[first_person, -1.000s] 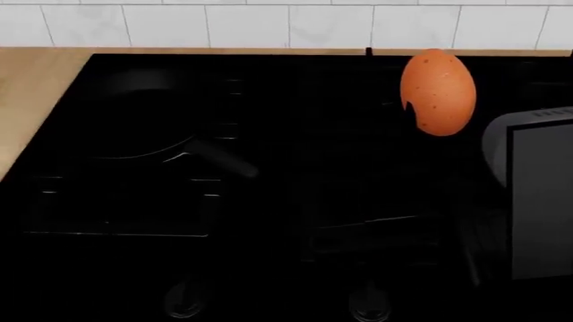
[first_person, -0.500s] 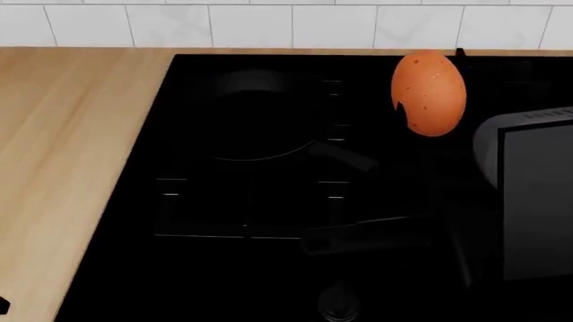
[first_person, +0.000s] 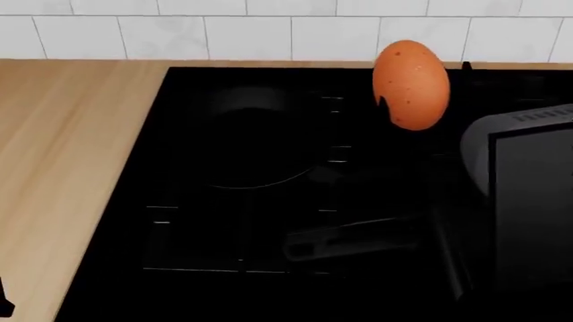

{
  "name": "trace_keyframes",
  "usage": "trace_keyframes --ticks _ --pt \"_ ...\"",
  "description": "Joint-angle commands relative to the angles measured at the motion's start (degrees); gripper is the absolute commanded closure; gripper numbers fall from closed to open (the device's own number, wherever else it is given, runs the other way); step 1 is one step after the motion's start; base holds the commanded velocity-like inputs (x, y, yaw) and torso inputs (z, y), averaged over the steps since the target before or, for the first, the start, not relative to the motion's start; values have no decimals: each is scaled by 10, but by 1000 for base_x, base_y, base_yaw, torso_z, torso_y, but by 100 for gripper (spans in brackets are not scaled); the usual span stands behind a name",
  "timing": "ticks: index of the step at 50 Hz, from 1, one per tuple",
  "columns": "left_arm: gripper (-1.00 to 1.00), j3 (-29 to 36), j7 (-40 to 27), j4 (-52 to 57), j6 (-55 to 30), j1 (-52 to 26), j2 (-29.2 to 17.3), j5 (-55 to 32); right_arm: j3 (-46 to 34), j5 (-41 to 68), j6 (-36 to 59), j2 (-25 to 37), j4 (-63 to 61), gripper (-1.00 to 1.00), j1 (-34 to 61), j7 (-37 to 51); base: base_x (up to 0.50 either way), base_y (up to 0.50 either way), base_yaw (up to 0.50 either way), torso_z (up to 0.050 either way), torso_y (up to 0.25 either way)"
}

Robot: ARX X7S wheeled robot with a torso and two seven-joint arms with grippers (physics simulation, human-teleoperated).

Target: Pick the egg from the plate and place it in the pan.

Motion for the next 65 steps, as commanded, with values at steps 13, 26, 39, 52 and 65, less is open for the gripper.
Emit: trace_keyframes --ticks 13,26,39,52,65 --pt "-100 -8 0 0 -5 1 2 -5 13 -9 14 -2 -10 100 4 -5 422 100 0 0 1" --pt "-100 -9 0 0 -6 1 2 -5 15 -11 11 -2 -9 100 -2 -8 398 285 0 0 2" --pt "-100 -16 0 0 -11 2 5 -9 19 -9 18 -4 -9 100 0 -9 0 0 0 0 0" --pt "-100 -11 0 0 -6 1 1 -6 21 -15 18 -3 -10 100 -6 -8 165 0 0 0 0" --pt "-100 8 0 0 -11 0 21 6 36 117 80 -52 74 100 66 -93 44 0 0 0 0"
